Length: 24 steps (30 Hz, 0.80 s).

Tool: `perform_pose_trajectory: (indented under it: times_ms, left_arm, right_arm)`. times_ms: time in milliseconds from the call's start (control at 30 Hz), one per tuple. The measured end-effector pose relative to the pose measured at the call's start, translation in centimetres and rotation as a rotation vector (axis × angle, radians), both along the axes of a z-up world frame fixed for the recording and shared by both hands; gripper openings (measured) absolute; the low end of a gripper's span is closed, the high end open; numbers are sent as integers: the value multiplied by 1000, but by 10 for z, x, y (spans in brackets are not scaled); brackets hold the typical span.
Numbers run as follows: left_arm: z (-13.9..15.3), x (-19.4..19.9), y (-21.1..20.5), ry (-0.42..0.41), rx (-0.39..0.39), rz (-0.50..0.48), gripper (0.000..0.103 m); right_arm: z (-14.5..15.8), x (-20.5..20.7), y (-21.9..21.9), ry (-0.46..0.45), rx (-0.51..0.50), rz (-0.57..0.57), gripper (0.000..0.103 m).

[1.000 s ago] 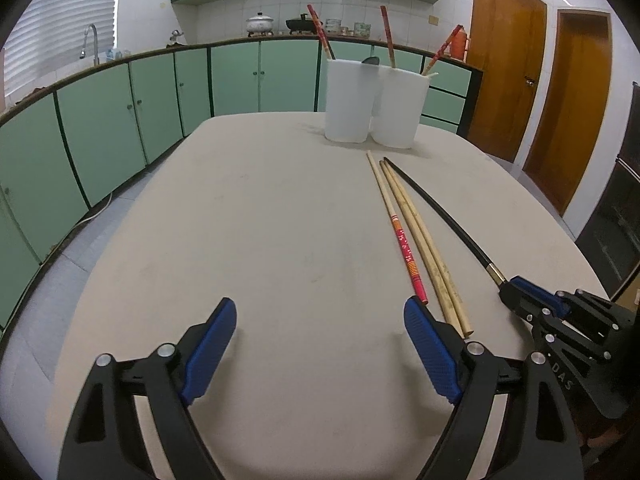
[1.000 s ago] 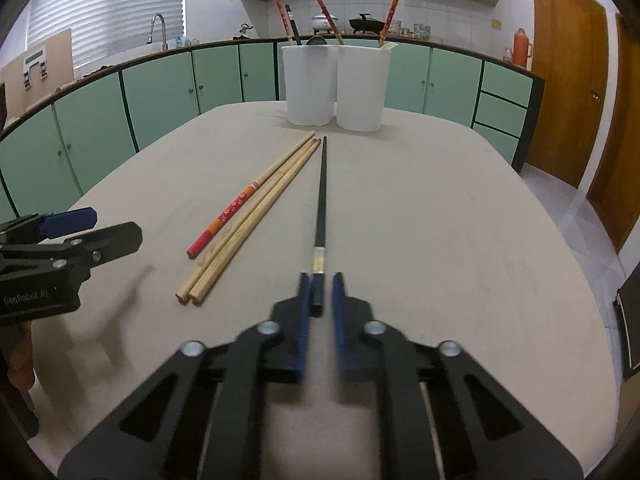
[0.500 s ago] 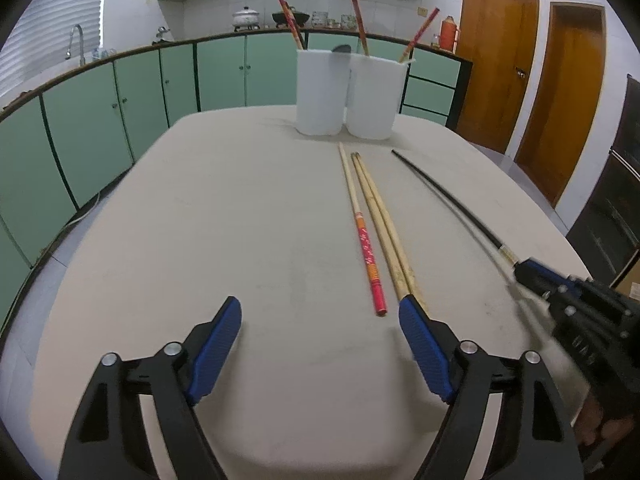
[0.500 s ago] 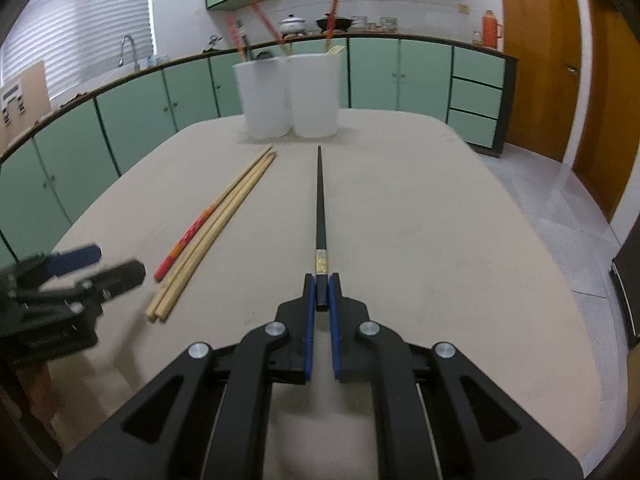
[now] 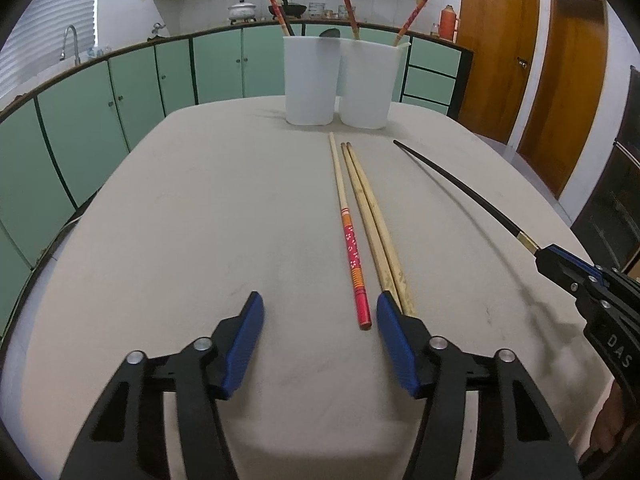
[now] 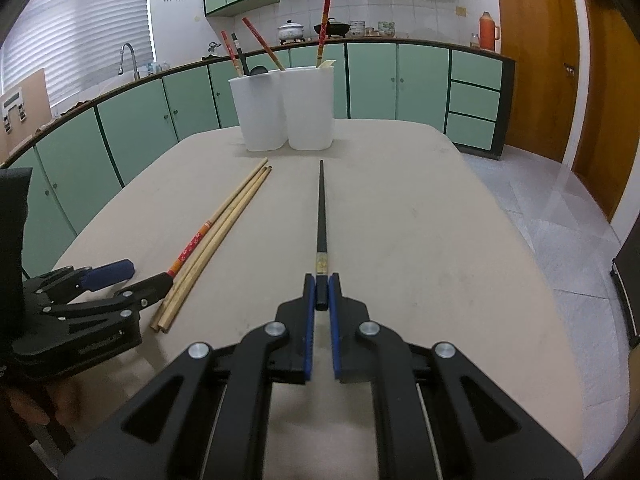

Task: Organize utensils
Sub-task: 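Grasp the black chopstick with the right tool while the left tool grasps a red-patterned chopstick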

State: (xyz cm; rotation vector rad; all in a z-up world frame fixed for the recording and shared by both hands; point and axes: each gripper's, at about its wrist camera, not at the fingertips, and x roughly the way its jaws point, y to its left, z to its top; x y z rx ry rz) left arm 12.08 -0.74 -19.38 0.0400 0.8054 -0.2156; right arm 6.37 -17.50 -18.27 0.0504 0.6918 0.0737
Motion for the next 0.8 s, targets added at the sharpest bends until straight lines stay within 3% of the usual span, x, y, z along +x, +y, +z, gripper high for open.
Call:
perform_pose_trajectory:
  times_ms: [333, 567, 800]
  left_arm:
    - [-1, -1, -17, -22, 47, -28, 6]
    - [5, -3, -16, -19, 25, -29, 6]
    - [31, -12, -12, -79, 29, -34, 6]
  right_arm:
    - [-3, 2, -3, 13, 12, -4, 6]
    - [1, 1, -7, 7, 15, -10, 6]
    - [8, 2, -8, -3, 2, -11, 6]
